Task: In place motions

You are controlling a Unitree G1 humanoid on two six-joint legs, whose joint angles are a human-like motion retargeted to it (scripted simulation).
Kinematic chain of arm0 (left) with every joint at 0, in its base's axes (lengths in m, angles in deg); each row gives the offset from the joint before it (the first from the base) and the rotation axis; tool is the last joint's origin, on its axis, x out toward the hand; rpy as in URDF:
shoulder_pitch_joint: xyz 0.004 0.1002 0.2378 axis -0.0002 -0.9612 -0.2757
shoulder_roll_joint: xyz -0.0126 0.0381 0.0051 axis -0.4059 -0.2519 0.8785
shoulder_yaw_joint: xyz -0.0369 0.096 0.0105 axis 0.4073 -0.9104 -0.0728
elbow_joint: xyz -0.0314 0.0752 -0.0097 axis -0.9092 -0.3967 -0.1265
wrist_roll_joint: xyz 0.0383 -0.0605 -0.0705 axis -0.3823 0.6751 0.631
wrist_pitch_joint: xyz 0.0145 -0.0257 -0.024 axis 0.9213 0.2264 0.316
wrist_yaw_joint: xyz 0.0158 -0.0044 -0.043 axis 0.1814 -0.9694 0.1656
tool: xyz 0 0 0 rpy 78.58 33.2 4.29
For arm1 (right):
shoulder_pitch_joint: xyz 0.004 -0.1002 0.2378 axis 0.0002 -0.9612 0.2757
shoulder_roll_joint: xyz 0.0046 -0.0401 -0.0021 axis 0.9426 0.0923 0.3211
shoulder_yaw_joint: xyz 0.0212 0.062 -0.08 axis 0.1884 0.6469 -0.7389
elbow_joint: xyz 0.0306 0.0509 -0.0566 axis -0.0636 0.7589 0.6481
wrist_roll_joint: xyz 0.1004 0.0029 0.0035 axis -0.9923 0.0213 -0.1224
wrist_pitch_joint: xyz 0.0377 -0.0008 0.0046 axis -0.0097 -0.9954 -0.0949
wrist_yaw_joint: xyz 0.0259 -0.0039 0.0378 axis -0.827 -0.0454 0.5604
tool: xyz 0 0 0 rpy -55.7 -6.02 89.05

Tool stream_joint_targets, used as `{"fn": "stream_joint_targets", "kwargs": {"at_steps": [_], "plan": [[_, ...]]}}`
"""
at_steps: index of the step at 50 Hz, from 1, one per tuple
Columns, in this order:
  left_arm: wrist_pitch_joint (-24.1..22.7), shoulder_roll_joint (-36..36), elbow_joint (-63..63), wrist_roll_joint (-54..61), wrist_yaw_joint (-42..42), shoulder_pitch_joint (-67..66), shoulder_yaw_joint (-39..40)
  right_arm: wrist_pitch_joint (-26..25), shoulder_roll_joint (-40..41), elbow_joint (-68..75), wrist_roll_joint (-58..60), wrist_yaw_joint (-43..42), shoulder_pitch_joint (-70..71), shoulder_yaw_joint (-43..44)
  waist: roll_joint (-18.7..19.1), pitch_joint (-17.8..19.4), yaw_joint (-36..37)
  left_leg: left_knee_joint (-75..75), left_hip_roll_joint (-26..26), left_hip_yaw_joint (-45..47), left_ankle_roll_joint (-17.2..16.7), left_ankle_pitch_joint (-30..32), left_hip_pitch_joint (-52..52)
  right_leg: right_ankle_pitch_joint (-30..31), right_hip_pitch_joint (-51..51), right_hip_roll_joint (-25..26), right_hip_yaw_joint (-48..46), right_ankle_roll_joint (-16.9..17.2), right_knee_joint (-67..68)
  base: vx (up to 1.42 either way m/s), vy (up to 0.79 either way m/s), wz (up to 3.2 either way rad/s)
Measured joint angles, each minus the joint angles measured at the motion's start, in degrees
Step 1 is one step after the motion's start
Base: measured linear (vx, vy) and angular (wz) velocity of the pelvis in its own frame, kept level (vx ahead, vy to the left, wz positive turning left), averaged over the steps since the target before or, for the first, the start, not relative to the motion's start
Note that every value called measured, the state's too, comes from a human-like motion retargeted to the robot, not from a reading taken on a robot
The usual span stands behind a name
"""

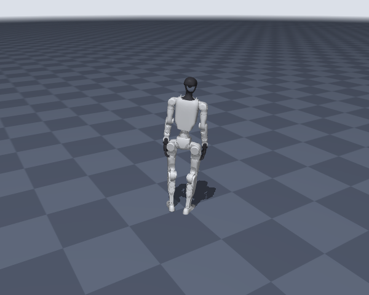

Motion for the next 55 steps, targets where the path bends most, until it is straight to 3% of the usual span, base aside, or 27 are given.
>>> {"fn": "stream_joint_targets", "kwargs": {"at_steps": [5, 14, 33, 55], "plan": [[0.21, -0.29, 0.81, -1.62, -0.49, 0.73, 0.34, -1.51, 0.94, 6.65, -0.12, -0.27, 0.0, -0.54, 1.03, -0.74, -1.61, -2.96, -0.11, -2.57, 0.03, -0.09, 0.68, -0.07, 1.01, 0.63, -2.65, -0.73, 0.08, 0.15, 0.07, 0.43], [-0.01, -1.0, 4.48, -1.44, -1.86, 3.02, 0.38, -3.8, 1.14, 13.23, 0.5, -1.0, -1.19, -0.17, -0.31, -1.98, 0.14, -5.28, -2.42, -4.48, 1.73, -0.01, 1.56, 1.06, 3.51, 0.16, -4.79, 1.29, -3.5, 0.17, 0.06, 0.2], [2.67, -1.06, -0.38, -3.03, -3.85, 3.48, 2.41, -0.78, 1.88, 6.0, -3.17, 3.85, 2.26, -0.21, -1.12, -2.71, -0.39, -6.96, -4.35, -2.08, 3.03, -1.1, 3.27, 3.81, 4.46, -0.58, -3.52, 4.05, -6.37, 0.04, 0.03, -0.08], [2.68, -1.11, 0.27, -4.15, -5.08, 3.29, 1.48, -3.45, 0.69, 11.51, 1.06, 2.24, -0.25, 0.0, -0.9, -2.93, -1.32, -7.41, -3.91, -1.31, 2.84, -1.42, 3.61, 6.64, 4.09, -0.16, -2.52, 4.04, -6.17, -0.02, -0.01, -0.02]]}}
